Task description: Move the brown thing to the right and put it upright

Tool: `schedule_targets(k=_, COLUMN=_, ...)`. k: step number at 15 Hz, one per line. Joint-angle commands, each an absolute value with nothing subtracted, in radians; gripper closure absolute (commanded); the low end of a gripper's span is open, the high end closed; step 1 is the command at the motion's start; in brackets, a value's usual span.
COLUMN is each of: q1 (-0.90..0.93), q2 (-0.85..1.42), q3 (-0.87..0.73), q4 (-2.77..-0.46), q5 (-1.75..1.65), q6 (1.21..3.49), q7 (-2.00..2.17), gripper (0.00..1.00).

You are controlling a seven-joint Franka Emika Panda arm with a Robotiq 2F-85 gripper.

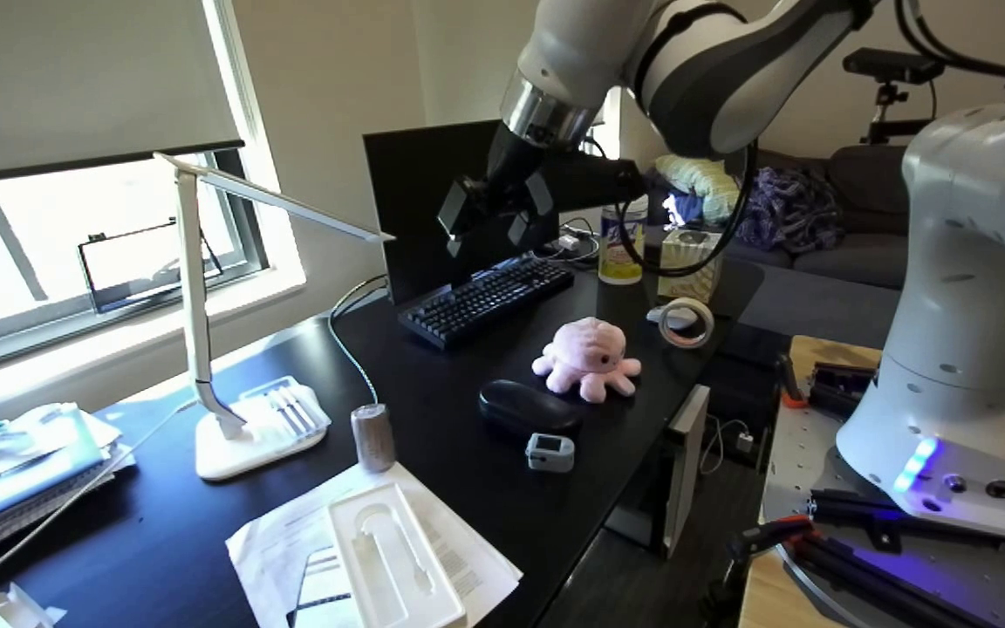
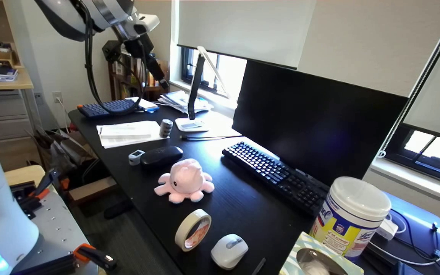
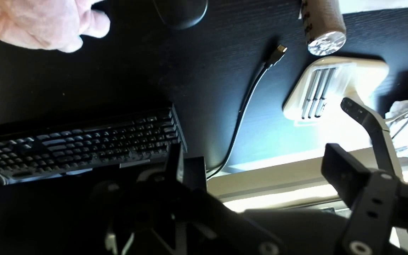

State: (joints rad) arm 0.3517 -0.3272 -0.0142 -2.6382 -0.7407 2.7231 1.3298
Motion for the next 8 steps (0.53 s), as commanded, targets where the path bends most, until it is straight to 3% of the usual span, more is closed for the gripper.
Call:
schedule_targets(k=1, q1=0.550, q2=-0.445, q3=-0.166, q4=-2.627, q5=-0.466, q6=2.515, q7=1.064, gripper=0.00)
schedule_targets(k=3, q1=0.377, q2=-0.439, q3=0.000, q4=-2.577, q5=-0.306, q6=2.369, q7=0.980, gripper=0.00)
schedule_targets(k=7, q1=0.240, q2=-0.429, q3=0.124, q4=-2.441, q5=-0.225, q6=2.028, q7=0.964, gripper=0.00)
schedule_targets(k=8, q1=0.222, q2=-0.454, q3=0.144, q4=-2.503, q5=-0.239, q6=2.148, q7=0.980, gripper=0.00)
